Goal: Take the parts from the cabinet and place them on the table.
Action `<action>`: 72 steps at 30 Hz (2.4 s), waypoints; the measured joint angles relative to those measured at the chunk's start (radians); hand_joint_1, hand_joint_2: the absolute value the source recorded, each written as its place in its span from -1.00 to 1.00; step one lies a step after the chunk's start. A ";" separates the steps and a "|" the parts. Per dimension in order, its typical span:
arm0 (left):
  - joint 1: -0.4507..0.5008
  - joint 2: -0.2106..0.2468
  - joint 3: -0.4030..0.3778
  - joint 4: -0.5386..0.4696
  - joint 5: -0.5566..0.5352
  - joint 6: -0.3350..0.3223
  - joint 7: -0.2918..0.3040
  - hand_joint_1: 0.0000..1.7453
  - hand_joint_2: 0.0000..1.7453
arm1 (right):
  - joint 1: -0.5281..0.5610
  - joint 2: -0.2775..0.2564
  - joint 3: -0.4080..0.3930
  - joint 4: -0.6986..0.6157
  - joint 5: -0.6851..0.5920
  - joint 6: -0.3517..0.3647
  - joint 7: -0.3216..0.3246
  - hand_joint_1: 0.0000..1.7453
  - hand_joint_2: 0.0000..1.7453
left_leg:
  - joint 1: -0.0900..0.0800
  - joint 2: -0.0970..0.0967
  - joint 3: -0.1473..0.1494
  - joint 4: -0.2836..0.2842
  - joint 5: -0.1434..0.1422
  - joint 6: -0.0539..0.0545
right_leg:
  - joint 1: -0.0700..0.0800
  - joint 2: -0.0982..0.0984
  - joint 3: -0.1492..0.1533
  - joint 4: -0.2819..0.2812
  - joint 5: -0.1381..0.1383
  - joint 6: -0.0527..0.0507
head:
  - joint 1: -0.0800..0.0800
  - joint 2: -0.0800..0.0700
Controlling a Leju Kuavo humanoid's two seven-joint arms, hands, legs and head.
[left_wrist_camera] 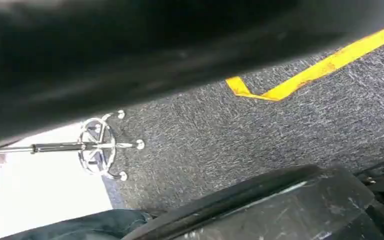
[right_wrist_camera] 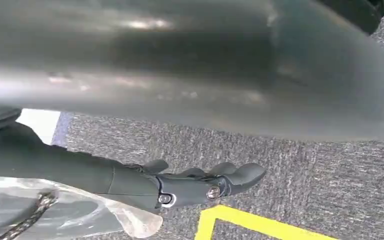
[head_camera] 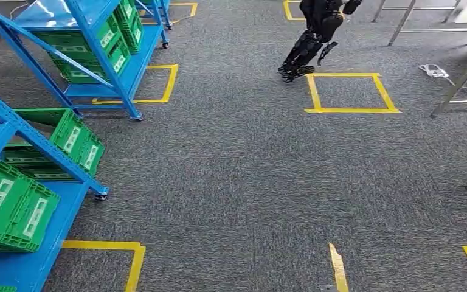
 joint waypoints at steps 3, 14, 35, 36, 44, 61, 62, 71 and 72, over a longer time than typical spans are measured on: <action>0.000 0.000 0.000 0.000 0.000 0.000 0.000 -1.00 -1.00 | 0.000 0.000 0.000 0.000 0.000 0.000 -0.001 -1.00 -1.00 | -0.001 0.000 0.000 0.000 0.000 0.000 | -0.001 0.000 0.001 0.000 0.000 0.000 | 0.000 0.000; 0.000 0.000 0.000 0.000 0.000 0.000 0.000 -1.00 -1.00 | 0.000 0.000 -0.001 0.000 0.000 0.002 -0.003 -1.00 -1.00 | -0.003 0.000 -0.002 0.003 -0.001 0.001 | -0.003 0.000 0.002 -0.003 0.002 0.002 | 0.000 0.000; -0.001 0.002 0.002 0.000 0.000 -0.017 0.000 -1.00 -1.00 | -0.003 -0.003 -0.002 0.000 -0.002 0.011 -0.002 -1.00 -1.00 | 0.003 0.003 0.032 -0.045 0.012 0.038 | -0.005 -0.003 -0.057 0.120 -0.071 0.021 | 0.003 0.000; -0.001 0.000 0.002 0.000 -0.001 -0.017 0.000 -1.00 -1.00 | -0.002 -0.005 -0.002 0.000 -0.002 0.011 -0.001 -1.00 -1.00 | 0.002 0.004 0.033 -0.044 0.010 0.039 | -0.006 -0.003 -0.097 0.195 -0.102 0.024 | 0.003 0.000; 0.000 0.000 0.002 0.000 -0.003 -0.017 0.002 -1.00 -1.00 | -0.002 -0.008 -0.002 0.000 -0.002 0.010 -0.001 -1.00 -1.00 | 0.005 -0.005 0.043 -0.003 -0.041 0.003 | -0.009 0.007 -0.013 0.003 0.012 0.019 | 0.004 0.000; 0.003 0.000 0.002 0.000 -0.008 -0.016 0.002 -1.00 -1.00 | 0.002 -0.009 -0.003 0.000 -0.003 0.010 -0.001 -1.00 -1.00 | -0.012 0.019 -0.038 0.025 -0.005 0.023 | -0.005 -0.018 0.100 -0.006 -0.072 0.006 | -0.008 0.000; 0.005 0.000 0.002 0.000 -0.008 -0.016 0.002 -1.00 -1.00 | 0.002 -0.009 -0.003 0.000 -0.003 0.011 -0.002 -1.00 -1.00 | -0.012 0.019 -0.027 0.016 -0.009 0.029 | -0.007 -0.020 0.104 -0.012 -0.066 0.011 | -0.011 0.000; 0.009 -0.002 0.003 0.000 -0.009 -0.013 0.002 -1.00 -1.00 | 0.005 -0.010 -0.003 0.000 -0.003 0.010 -0.001 -1.00 -1.00 | -0.004 0.010 0.095 -0.012 -0.068 0.039 | -0.007 -0.011 -0.127 0.198 -0.101 0.027 | -0.003 0.000; 0.008 -0.003 0.003 0.000 -0.011 -0.007 0.002 -1.00 -1.00 | 0.005 -0.013 -0.003 0.000 -0.003 0.009 -0.001 -1.00 -1.00 | -0.004 0.009 0.114 -0.012 -0.082 0.036 | -0.007 -0.011 -0.110 0.116 -0.035 0.025 | -0.003 0.000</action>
